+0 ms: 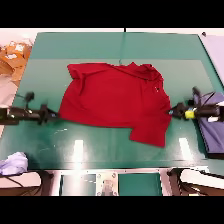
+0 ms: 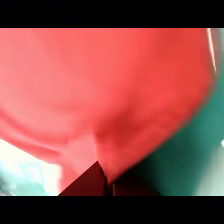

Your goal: Fold the shirts.

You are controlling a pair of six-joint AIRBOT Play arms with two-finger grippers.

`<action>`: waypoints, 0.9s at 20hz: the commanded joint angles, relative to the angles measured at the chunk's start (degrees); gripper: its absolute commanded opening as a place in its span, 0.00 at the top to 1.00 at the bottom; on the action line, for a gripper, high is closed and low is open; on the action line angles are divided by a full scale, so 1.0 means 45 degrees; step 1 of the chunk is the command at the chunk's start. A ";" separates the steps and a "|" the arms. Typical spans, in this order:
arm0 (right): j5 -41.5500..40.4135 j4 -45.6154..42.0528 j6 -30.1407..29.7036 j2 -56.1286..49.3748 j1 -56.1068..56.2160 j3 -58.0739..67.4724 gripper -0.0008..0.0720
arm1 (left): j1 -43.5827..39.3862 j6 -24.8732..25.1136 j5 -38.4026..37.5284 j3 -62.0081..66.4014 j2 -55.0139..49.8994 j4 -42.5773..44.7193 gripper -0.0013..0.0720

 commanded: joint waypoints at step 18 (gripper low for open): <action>-0.6207 0.1010 0.2001 1.0409 -0.0029 1.1040 0.96 | 0.0019 -0.2157 0.3526 1.3503 1.1404 -0.0034 0.96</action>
